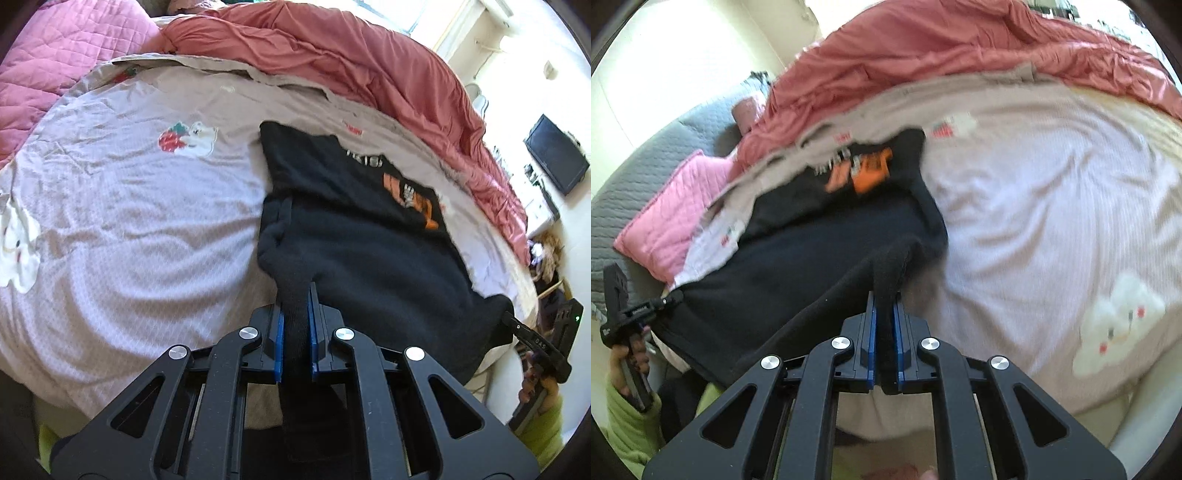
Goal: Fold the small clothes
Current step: 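Lift the gripped side edge with both grippers and fold it across the shirt body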
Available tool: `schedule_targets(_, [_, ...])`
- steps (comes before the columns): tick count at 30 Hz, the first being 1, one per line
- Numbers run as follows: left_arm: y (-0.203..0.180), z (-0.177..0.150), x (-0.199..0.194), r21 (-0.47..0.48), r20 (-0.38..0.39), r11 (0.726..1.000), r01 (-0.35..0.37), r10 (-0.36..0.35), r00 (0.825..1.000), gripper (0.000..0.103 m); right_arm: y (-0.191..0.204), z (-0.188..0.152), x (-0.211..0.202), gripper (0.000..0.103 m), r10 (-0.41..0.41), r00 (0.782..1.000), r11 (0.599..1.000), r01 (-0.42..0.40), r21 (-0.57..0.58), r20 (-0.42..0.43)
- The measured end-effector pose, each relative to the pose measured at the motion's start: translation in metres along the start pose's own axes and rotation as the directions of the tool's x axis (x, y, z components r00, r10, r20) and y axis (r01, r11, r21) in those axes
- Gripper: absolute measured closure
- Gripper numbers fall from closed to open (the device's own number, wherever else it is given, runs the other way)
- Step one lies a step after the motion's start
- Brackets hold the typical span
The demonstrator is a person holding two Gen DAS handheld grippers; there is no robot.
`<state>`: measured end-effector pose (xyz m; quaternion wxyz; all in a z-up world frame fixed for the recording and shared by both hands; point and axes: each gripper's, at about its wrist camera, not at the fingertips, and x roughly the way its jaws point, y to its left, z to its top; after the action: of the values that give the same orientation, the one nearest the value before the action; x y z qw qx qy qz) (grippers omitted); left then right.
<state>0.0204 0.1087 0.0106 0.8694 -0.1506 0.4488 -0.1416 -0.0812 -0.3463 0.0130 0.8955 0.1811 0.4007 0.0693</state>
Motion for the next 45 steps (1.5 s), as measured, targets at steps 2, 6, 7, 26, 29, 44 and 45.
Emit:
schedule_targets(2, [0.004, 0.014, 0.002, -0.027, 0.023, 1.0, 0.007, -0.007, 1.0, 0.099, 0.001, 0.015, 0.002, 0.096, 0.008, 0.999, 1.0, -0.008, -0.009, 0.034])
schedule_targets(6, [0.007, 0.037, 0.01, -0.046, 0.053, 0.999, 0.008, -0.005, 0.999, 0.099, -0.003, 0.037, 0.011, 0.096, 0.016, 0.997, 1.0, -0.017, 0.01, 0.079])
schedule_targets(7, [0.008, 0.042, 0.014, -0.047, 0.057, 0.999, 0.001, 0.002, 0.998, 0.099, -0.005, 0.044, 0.015, 0.096, 0.012, 0.996, 1.0, -0.014, 0.014, 0.09])
schedule_targets(26, [0.037, 0.044, 0.071, -0.195, -0.014, 0.98, 0.025, -0.029, 0.999, 0.077, -0.035, 0.059, 0.077, 0.094, -0.04, 0.998, 0.995, 0.035, 0.099, 0.044])
schedule_targets(29, [0.038, 0.037, 0.054, -0.207, -0.005, 0.978, 0.035, -0.036, 0.999, 0.07, -0.034, 0.057, 0.073, 0.093, -0.026, 0.998, 0.995, 0.021, 0.102, 0.048])
schedule_targets(44, [0.014, 0.017, 0.04, -0.206, -0.024, 0.969, 0.136, -0.144, 0.989, 0.045, -0.016, 0.045, 0.057, 0.074, 0.032, 0.999, 0.995, -0.036, 0.09, 0.044])
schedule_targets(45, [0.012, 0.017, 0.042, -0.198, -0.03, 0.974, 0.112, -0.12, 0.992, 0.044, -0.015, 0.045, 0.056, 0.074, 0.031, 0.999, 0.996, -0.034, 0.087, 0.041])
